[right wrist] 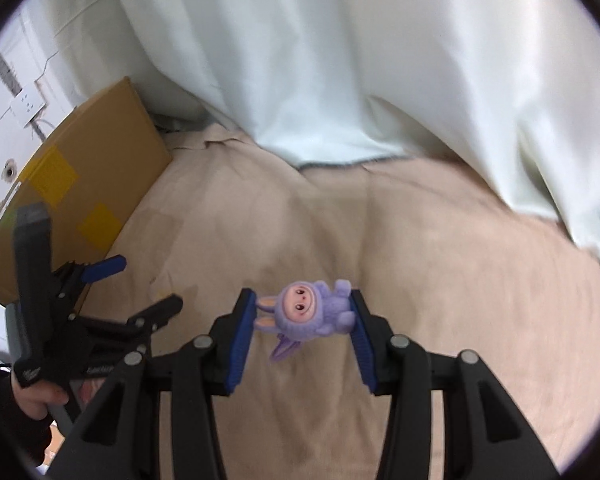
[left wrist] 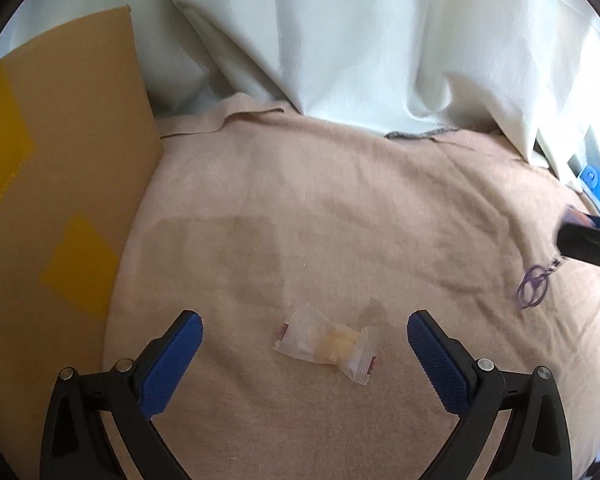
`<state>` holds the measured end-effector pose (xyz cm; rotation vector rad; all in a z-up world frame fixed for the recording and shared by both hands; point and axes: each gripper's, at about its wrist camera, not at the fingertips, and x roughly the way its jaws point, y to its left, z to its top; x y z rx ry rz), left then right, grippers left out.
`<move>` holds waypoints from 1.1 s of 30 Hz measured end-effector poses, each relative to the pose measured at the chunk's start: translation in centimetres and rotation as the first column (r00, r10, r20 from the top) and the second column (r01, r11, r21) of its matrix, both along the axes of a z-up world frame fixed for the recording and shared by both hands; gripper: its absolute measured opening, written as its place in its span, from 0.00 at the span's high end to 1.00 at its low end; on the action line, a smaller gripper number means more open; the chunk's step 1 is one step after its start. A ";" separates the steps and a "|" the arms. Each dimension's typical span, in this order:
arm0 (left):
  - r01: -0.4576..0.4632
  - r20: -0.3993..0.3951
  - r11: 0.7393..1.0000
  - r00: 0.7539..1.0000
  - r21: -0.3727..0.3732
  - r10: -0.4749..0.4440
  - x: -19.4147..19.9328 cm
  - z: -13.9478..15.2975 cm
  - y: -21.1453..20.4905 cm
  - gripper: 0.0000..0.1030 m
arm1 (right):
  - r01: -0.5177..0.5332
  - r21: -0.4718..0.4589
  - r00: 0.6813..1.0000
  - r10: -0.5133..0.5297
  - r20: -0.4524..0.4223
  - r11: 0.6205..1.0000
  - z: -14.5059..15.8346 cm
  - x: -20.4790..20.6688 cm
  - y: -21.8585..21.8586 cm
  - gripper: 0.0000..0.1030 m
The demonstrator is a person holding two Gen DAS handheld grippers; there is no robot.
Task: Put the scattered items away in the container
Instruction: 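Grasp the purple bunny keychain with the right tool while the left tool approaches the clear wrapper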
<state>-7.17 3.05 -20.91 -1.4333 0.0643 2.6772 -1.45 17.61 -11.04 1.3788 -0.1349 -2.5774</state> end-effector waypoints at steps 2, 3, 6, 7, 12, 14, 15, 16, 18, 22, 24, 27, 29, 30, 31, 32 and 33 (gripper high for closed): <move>0.007 0.009 1.000 1.000 -0.013 -0.007 0.0 -0.5 0.2 0.00 | 0.030 -0.021 0.999 -0.029 0.015 0.999 0.1 1.2 0.8 0.52; 0.009 0.013 1.000 1.000 -0.017 -0.009 0.0 -0.7 0.3 0.00 | 0.037 -0.028 0.999 -0.036 0.019 0.999 0.0 1.5 1.0 0.52; 0.013 0.019 0.999 1.000 -0.034 -0.013 0.1 -1.3 0.5 0.00 | 0.056 -0.037 0.998 -0.055 0.028 0.998 -0.1 2.0 1.5 0.52; 0.014 0.021 0.999 1.000 -0.035 -0.013 0.1 -1.4 0.6 0.00 | 0.063 -0.043 0.998 -0.062 0.028 0.997 0.0 2.0 1.7 0.52; 0.006 0.023 0.999 1.000 -0.032 -0.005 0.0 -1.4 0.6 0.00 | 0.075 -0.044 0.997 -0.074 0.026 0.996 -0.1 2.3 2.1 0.52; 0.006 0.025 0.999 1.000 -0.031 -0.005 -0.1 -1.4 0.6 0.00 | 0.069 -0.041 0.997 -0.068 0.023 0.997 -0.1 2.2 2.1 0.52; 0.006 0.024 1.000 1.000 -0.030 -0.005 -0.1 -1.4 0.6 0.00 | 0.069 -0.043 0.997 -0.068 0.020 0.997 0.0 2.2 2.0 0.52; 0.006 0.025 1.000 1.000 -0.029 -0.005 0.0 -1.4 0.6 0.00 | 0.068 -0.044 0.998 -0.067 0.020 0.997 0.0 2.1 2.0 0.52; 0.006 0.025 1.000 1.000 -0.029 -0.005 -0.1 -1.4 0.5 0.01 | 0.067 -0.046 0.998 -0.066 0.018 0.997 0.1 2.1 1.9 0.52; 0.002 0.018 1.000 1.000 -0.025 -0.002 0.0 -1.3 0.3 0.09 | 0.066 -0.040 0.997 -0.065 0.030 0.997 -0.2 2.0 1.7 0.52; -0.003 0.012 1.000 1.000 -0.027 0.003 0.1 -1.1 0.1 0.19 | 0.067 -0.048 0.997 -0.065 0.042 0.997 -0.5 1.9 1.6 0.52; -0.002 -0.004 0.999 1.000 -0.039 0.002 0.2 -0.7 -0.2 0.52 | 0.066 -0.050 0.997 -0.064 0.036 0.997 -0.4 1.9 1.6 0.52; 0.002 -0.002 0.999 1.000 -0.052 -0.002 0.0 -0.5 -0.2 0.59 | 0.064 -0.051 0.998 -0.063 0.028 0.997 -0.2 1.8 1.5 0.52; 0.003 0.002 0.999 1.000 -0.051 -0.003 -0.1 -0.5 -0.2 0.60 | 0.062 -0.051 0.998 -0.061 0.026 0.997 -0.1 1.7 1.4 0.52; 0.000 0.004 0.999 1.000 -0.051 0.000 -0.2 -0.4 -0.3 0.62 | 0.062 -0.050 0.998 -0.061 0.021 0.997 0.0 1.7 1.4 0.52; 0.000 0.007 0.999 1.000 -0.049 0.001 -0.2 -0.4 -0.4 0.62 | 0.061 -0.051 0.998 -0.060 0.017 0.997 0.2 1.7 1.3 0.52; 0.000 0.008 0.999 1.000 -0.049 0.000 -0.3 -0.4 -0.5 0.62 | 0.060 -0.053 0.998 -0.060 0.012 0.997 0.3 1.8 1.2 0.52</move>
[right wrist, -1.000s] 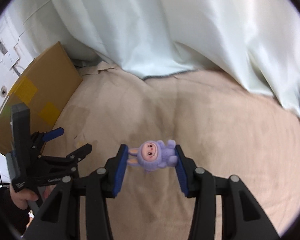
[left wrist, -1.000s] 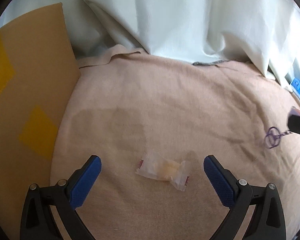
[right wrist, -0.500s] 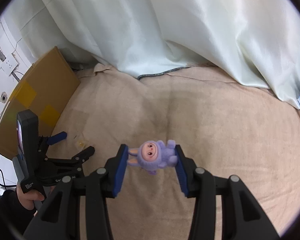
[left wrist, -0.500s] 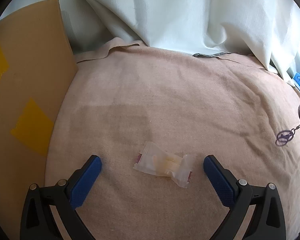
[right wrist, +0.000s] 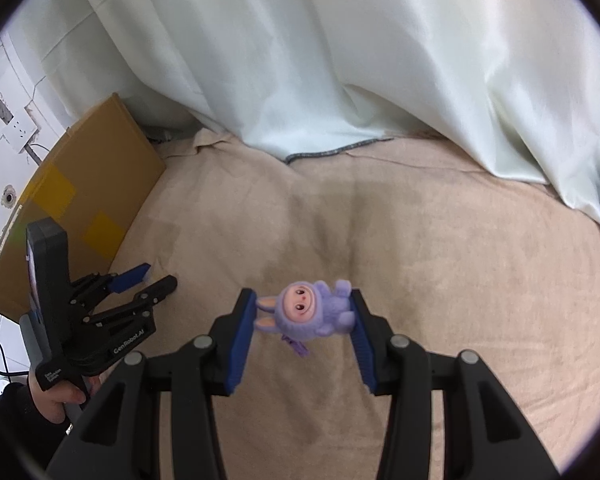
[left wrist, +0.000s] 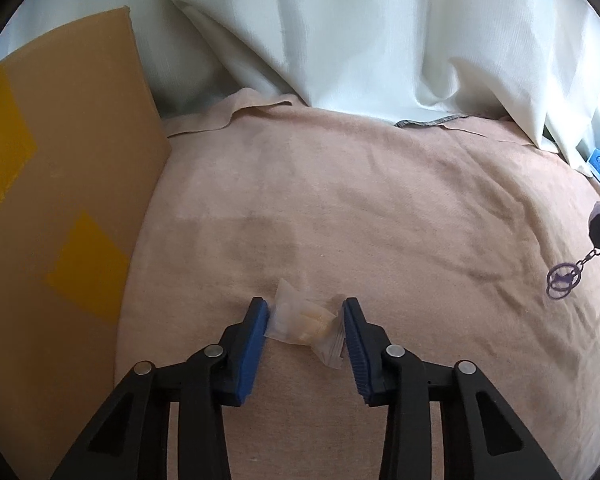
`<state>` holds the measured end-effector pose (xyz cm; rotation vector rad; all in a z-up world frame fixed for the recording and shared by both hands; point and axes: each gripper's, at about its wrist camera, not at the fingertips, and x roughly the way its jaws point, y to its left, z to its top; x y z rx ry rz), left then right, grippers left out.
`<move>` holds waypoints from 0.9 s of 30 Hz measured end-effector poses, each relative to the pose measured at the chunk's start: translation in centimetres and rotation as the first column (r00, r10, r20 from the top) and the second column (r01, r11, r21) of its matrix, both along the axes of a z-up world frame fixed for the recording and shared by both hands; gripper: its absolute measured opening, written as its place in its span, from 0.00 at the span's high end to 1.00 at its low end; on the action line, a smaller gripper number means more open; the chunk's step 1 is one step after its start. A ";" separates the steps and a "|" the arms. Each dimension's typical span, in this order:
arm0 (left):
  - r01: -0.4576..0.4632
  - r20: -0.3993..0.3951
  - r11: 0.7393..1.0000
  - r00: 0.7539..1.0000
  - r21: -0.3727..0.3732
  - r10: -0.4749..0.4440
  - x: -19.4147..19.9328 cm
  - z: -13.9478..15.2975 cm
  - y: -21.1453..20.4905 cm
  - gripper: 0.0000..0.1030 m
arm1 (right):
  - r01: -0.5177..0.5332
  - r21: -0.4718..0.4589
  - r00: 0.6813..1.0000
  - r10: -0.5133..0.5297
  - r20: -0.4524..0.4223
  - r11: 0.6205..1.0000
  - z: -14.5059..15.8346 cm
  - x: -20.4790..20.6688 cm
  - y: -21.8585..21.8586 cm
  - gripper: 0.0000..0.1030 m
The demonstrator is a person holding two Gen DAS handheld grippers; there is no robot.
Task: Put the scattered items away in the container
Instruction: 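Grasp the purple bunny keychain with the right tool while the left tool approaches the clear wrapper, then grasp the clear wrapper with the left tool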
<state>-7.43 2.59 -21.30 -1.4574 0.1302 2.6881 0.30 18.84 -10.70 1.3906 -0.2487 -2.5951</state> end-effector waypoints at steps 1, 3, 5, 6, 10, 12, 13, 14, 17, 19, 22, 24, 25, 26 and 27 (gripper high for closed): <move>-0.001 0.000 1.000 1.000 -0.003 0.001 0.0 0.0 0.0 0.62 | 0.002 0.001 1.000 -0.002 -0.004 1.000 0.1 0.0 -0.1 0.52; -0.001 0.005 1.000 1.000 -0.002 0.001 -0.1 0.1 -0.1 0.62 | 0.003 -0.002 1.000 -0.003 -0.006 1.000 0.4 0.0 -0.1 0.52; -0.002 0.005 1.000 1.000 0.001 0.002 0.0 0.2 -0.1 0.62 | 0.004 -0.003 1.000 -0.004 -0.012 1.000 0.5 0.1 -0.2 0.52; -0.003 0.006 1.000 1.000 0.001 0.003 0.0 0.2 -0.1 0.62 | 0.002 -0.003 1.000 -0.002 -0.011 1.000 0.6 0.1 -0.2 0.52; -0.010 0.001 1.000 1.000 0.009 0.010 0.0 1.1 -0.2 0.62 | 0.003 -0.003 1.000 -0.003 -0.021 1.000 1.1 0.2 -0.2 0.52; -0.011 -0.006 1.000 1.000 0.014 0.011 0.0 1.8 -0.1 0.62 | 0.004 -0.005 1.000 -0.004 -0.030 1.000 1.5 0.2 -0.2 0.52; -0.011 -0.007 1.000 1.000 0.015 0.011 -0.1 2.2 0.0 0.62 | 0.005 -0.006 0.999 -0.006 -0.036 1.000 1.8 0.3 -0.2 0.52; -0.011 -0.002 1.000 1.000 0.016 0.011 -0.2 2.6 0.1 0.62 | 0.007 -0.004 0.999 -0.008 -0.041 1.000 2.1 0.3 -0.2 0.52; -0.006 -0.004 0.999 1.000 0.045 0.006 -0.3 4.5 0.5 0.62 | 0.013 0.001 0.998 -0.013 -0.063 1.000 3.0 0.2 -0.1 0.52; 0.005 -0.024 0.999 1.000 0.044 -0.004 -0.3 5.9 1.0 0.62 | 0.023 -0.001 0.997 -0.023 -0.072 1.000 3.6 0.2 0.1 0.52; 0.010 -0.042 0.999 0.999 0.041 -0.009 -0.4 8.5 1.6 0.62 | 0.031 0.003 0.994 -0.031 -0.102 1.000 5.3 0.3 0.4 0.52; 0.010 -0.043 0.998 0.999 0.060 -0.007 -0.6 10.3 1.8 0.62 | 0.043 0.023 0.993 -0.040 -0.114 0.999 6.5 0.3 0.4 0.52; 0.009 -0.047 0.998 0.999 0.065 -0.006 -0.6 11.1 1.8 0.62 | 0.047 0.033 0.992 -0.043 -0.123 0.998 7.1 0.4 0.5 0.52; 0.008 -0.059 0.998 0.998 0.067 -0.004 -0.6 12.2 1.8 0.62 | 0.047 0.037 0.990 -0.041 -0.135 0.998 7.8 0.5 0.5 0.52; 0.007 -0.071 0.998 0.997 0.069 -0.002 -0.7 13.1 1.8 0.62 | 0.047 0.039 0.988 -0.040 -0.150 0.998 8.6 0.7 0.6 0.52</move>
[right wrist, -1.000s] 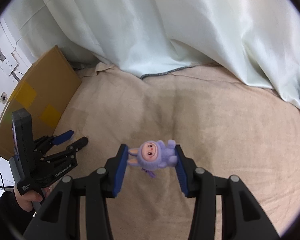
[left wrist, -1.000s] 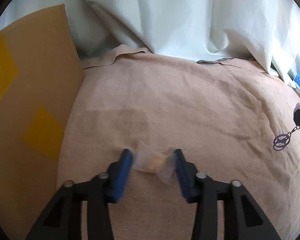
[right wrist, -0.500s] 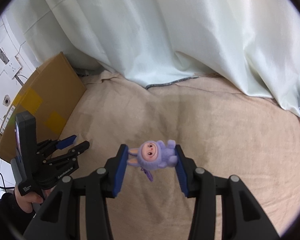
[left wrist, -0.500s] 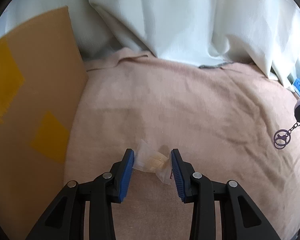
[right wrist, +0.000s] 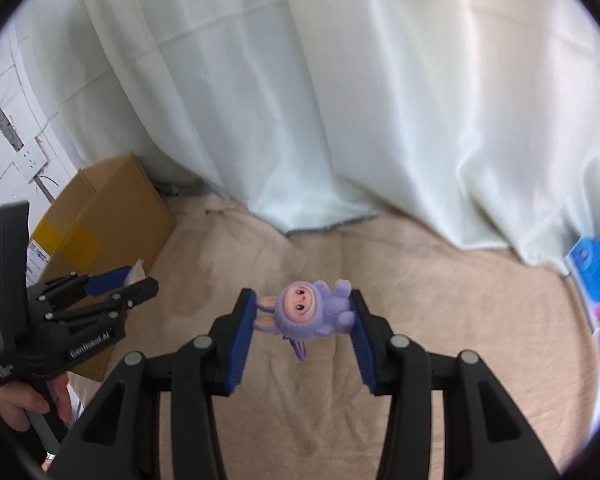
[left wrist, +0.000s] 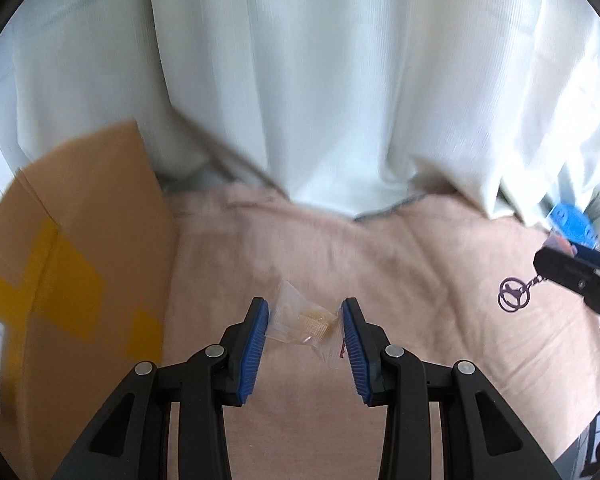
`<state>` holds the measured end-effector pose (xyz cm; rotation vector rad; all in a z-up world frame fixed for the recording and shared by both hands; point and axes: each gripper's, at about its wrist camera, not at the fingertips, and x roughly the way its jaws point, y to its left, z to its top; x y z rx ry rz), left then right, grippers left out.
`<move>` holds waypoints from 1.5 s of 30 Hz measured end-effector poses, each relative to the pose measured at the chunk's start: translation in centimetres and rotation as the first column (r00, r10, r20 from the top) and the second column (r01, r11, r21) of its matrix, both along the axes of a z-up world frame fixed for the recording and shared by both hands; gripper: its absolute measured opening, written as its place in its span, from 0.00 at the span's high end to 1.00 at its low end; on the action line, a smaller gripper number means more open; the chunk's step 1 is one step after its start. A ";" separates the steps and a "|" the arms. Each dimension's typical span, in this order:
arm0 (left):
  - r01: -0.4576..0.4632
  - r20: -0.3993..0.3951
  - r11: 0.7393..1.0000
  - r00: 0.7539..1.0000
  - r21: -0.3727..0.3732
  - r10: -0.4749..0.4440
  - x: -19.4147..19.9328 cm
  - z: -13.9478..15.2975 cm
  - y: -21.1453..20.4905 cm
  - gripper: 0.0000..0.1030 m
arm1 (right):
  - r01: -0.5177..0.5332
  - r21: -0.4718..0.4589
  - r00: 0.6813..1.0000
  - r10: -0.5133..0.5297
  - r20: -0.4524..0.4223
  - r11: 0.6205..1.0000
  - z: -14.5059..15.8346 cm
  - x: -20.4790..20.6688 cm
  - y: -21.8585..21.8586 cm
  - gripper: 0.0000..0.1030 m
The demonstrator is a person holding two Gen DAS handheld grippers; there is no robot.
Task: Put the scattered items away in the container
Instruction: 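Grasp the clear wrapper with the left tool, then carry the wrapper and bunny keychain over the box with both tools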
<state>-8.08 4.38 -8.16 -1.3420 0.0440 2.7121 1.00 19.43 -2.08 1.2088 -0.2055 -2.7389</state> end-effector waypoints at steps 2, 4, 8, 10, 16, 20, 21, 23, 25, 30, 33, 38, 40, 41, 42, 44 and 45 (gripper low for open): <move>-0.004 -0.019 1.000 1.000 0.002 0.004 -0.1 1.8 -0.1 0.62 | 0.001 0.003 1.000 -0.001 -0.018 1.000 1.3 0.2 0.2 0.52; -0.007 -0.029 1.000 1.000 0.002 0.007 -0.3 3.5 -0.2 0.62 | -0.001 0.004 0.999 0.001 -0.038 1.000 2.8 0.3 0.3 0.52; -0.007 -0.036 1.000 0.999 -0.004 0.007 -0.5 6.1 -0.7 0.62 | -0.012 0.023 0.997 0.014 -0.078 1.000 5.2 0.7 0.4 0.52; -0.017 -0.045 1.000 0.999 0.000 0.017 -0.6 7.4 -1.1 0.62 | -0.016 0.039 0.996 0.019 -0.084 0.999 5.9 0.5 0.2 0.52; -0.057 -0.071 0.998 0.996 0.001 0.057 -0.5 10.0 -3.4 0.62 | -0.050 0.073 0.993 0.057 -0.100 0.996 7.8 0.0 -1.0 0.52; -0.097 -0.096 0.995 0.991 -0.013 0.096 -0.3 11.7 -6.4 0.62 | -0.085 0.081 0.988 0.094 -0.120 0.993 8.9 -0.7 -2.8 0.52; -0.109 -0.102 0.994 0.989 -0.018 0.107 -0.1 12.0 -7.1 0.62 | -0.096 0.079 0.987 0.106 -0.123 0.992 9.2 -0.8 -3.3 0.52; -0.134 -0.106 0.991 0.986 -0.026 0.131 0.1 12.5 -8.7 0.62 | -0.121 0.082 0.983 0.131 -0.130 0.989 9.6 -1.2 -4.7 0.52; -0.165 -0.112 0.986 0.981 -0.031 0.160 0.5 12.8 -10.5 0.62 | -0.150 0.086 0.978 0.160 -0.133 0.985 9.7 -1.8 -6.4 0.52; -0.253 -0.114 0.967 0.962 -0.039 0.247 1.5 13.1 -15.6 0.62 | -0.232 0.091 0.957 0.244 -0.158 0.968 10.5 -3.1 -11.2 0.52; -0.295 -0.111 0.954 0.951 -0.047 0.289 2.0 12.9 -18.6 0.62 | -0.280 0.088 0.940 0.292 -0.176 0.956 11.1 -3.7 -14.1 0.52; -0.370 -0.100 0.928 0.926 -0.048 0.364 3.0 12.2 -23.8 0.62 | -0.349 0.082 0.912 0.359 -0.196 0.933 12.0 -4.9 -18.7 0.52; -0.397 -0.086 0.917 0.916 -0.041 0.393 3.4 11.4 -25.7 0.62 | -0.373 0.083 0.903 0.382 -0.198 0.924 12.2 -5.3 -20.4 0.52; -0.406 -0.081 0.913 0.912 -0.041 0.402 3.6 11.0 -26.2 0.62 | -0.384 0.084 0.898 0.393 -0.199 0.920 12.2 -5.4 -21.3 0.52; -0.414 -0.073 0.909 0.909 -0.043 0.410 3.7 10.5 -26.9 0.62 | -0.394 0.087 0.894 0.403 -0.197 0.915 12.2 -5.6 -22.0 0.52; -0.427 -0.060 0.904 0.904 -0.037 0.424 4.1 9.5 -28.0 0.62 | -0.409 0.098 0.887 0.420 -0.192 0.907 12.2 -5.9 -23.7 0.52; -0.431 -0.052 0.902 0.902 -0.032 0.429 4.3 9.0 -28.5 0.62 | -0.418 0.100 0.883 0.430 -0.187 0.903 12.1 -6.1 -24.4 0.52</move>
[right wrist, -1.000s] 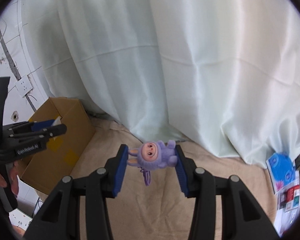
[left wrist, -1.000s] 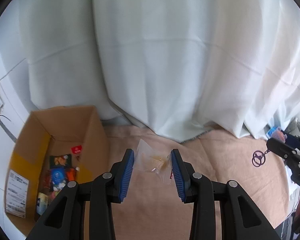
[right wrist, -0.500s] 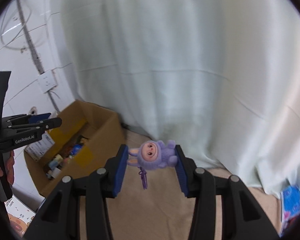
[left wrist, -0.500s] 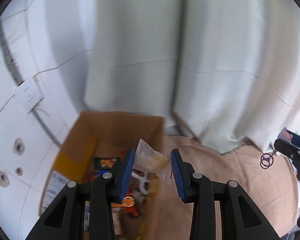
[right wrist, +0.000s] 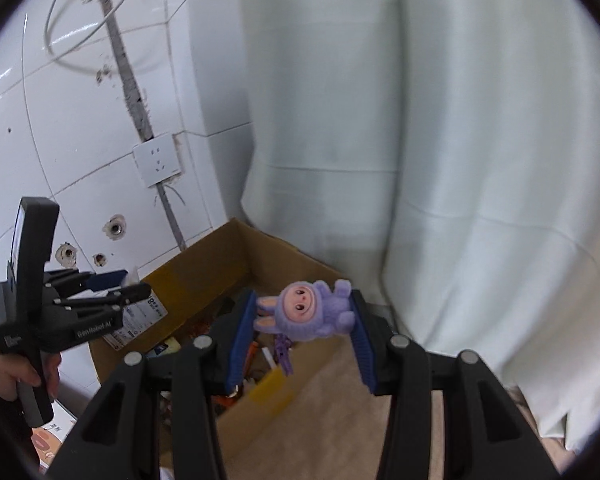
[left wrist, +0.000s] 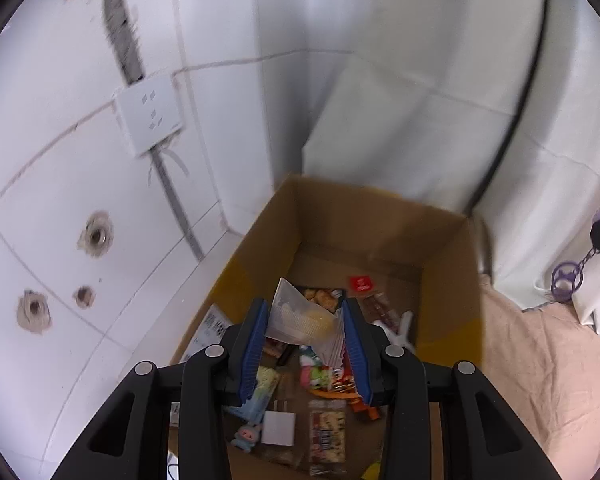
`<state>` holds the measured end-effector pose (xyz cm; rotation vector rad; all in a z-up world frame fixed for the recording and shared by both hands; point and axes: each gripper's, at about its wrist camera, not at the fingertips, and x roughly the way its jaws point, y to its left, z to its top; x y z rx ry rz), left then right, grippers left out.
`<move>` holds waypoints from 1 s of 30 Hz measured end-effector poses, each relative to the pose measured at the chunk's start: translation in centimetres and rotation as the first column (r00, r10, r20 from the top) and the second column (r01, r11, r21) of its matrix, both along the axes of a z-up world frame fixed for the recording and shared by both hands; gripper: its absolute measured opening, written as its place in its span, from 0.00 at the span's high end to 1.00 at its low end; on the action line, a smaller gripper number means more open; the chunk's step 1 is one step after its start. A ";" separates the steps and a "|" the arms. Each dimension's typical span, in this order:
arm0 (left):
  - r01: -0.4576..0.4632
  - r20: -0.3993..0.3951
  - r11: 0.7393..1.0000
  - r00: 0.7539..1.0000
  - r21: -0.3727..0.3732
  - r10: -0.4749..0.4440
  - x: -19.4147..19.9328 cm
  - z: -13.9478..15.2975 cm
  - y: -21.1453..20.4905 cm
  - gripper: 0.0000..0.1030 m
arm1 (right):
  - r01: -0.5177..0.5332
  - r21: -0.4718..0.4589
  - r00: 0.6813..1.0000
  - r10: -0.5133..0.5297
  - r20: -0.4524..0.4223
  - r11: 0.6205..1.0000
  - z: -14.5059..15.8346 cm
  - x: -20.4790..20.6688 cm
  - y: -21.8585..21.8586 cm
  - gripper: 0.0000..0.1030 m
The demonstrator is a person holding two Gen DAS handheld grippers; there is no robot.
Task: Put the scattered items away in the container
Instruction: 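Carry the wrapper and bunny keychain over the box with both tools, then open both tools to drop the wrapper and bunny keychain into the box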
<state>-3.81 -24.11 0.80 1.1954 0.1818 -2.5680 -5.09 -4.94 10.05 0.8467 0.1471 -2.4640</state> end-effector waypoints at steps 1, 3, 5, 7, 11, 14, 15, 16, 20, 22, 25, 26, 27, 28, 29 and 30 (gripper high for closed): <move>-0.006 0.008 1.000 1.000 0.007 0.006 0.2 -0.6 -0.5 0.62 | -0.006 -0.003 1.000 0.006 0.004 1.000 0.0 -0.1 -0.4 0.52; -0.014 0.021 1.000 1.000 0.015 0.013 0.3 -1.5 -0.9 0.62 | -0.018 -0.004 1.000 0.018 0.013 1.000 -0.2 -0.2 -1.4 0.52; -0.015 0.035 1.000 0.999 0.023 0.015 0.4 -2.7 -1.2 0.62 | -0.029 -0.001 0.999 0.029 0.021 1.000 -0.4 -0.3 -2.2 0.52; -0.025 0.060 1.000 0.998 0.015 0.024 0.3 -3.7 -1.3 0.62 | -0.043 0.001 0.999 0.043 0.034 0.999 -0.7 -0.4 -2.8 0.52; -0.034 0.128 0.999 0.991 0.017 0.031 0.0 -6.0 -1.6 0.39 | -0.072 0.016 0.996 0.071 0.047 0.997 -1.3 -0.5 -4.6 0.52; -0.013 0.138 0.999 0.990 0.035 0.008 0.3 -6.8 -1.4 0.00 | -0.098 0.023 0.994 0.096 0.056 0.995 -1.8 -0.5 -5.8 0.52; -0.021 0.137 0.999 0.990 0.036 0.015 0.4 -6.9 -1.4 0.00 | -0.111 0.024 0.992 0.109 0.066 0.994 -2.0 -0.6 -6.2 0.52; -0.036 0.130 0.999 0.991 0.040 0.031 0.7 -6.9 -1.5 0.00 | -0.123 0.024 0.990 0.120 0.073 0.992 -2.1 -0.6 -6.6 0.52; -0.050 0.133 0.997 0.990 0.066 0.041 1.1 -7.0 -2.0 0.00 | -0.165 0.031 0.983 0.162 0.092 0.986 -3.0 -0.8 -8.4 0.52; -0.052 0.130 0.996 0.991 0.069 0.043 1.3 -7.0 -2.3 0.00 | -0.187 0.039 0.977 0.181 0.111 0.982 -3.6 -1.0 -9.3 0.52; -0.050 0.133 0.996 0.990 0.075 0.039 1.4 -7.0 -2.5 0.00 | -0.203 0.044 0.971 0.195 0.138 0.978 -4.6 -1.5 -10.4 0.51; -0.049 0.136 0.996 0.990 0.080 0.038 1.4 -7.0 -2.5 0.00 | -0.209 0.046 0.969 0.200 0.147 0.977 -4.9 -1.7 -10.8 0.51; -0.049 0.143 0.995 0.989 0.085 0.036 1.5 -7.1 -2.6 0.00 | -0.209 0.050 0.968 0.200 0.154 0.977 -5.2 -1.9 -11.0 0.50; -0.047 0.150 0.995 0.988 0.090 0.033 1.5 -7.3 -2.6 0.00 | -0.202 0.055 0.969 0.191 0.157 0.978 -5.5 -2.0 -11.2 0.43; -0.046 0.155 0.995 0.987 0.091 0.031 1.6 -7.4 -2.6 0.00 | -0.198 0.060 0.969 0.187 0.161 0.978 -5.7 -2.1 -11.3 0.38; -0.047 0.158 0.995 0.987 0.089 0.033 1.6 -7.4 -2.6 0.00 | -0.197 0.062 0.968 0.184 0.169 0.978 -5.9 -2.3 -11.4 0.30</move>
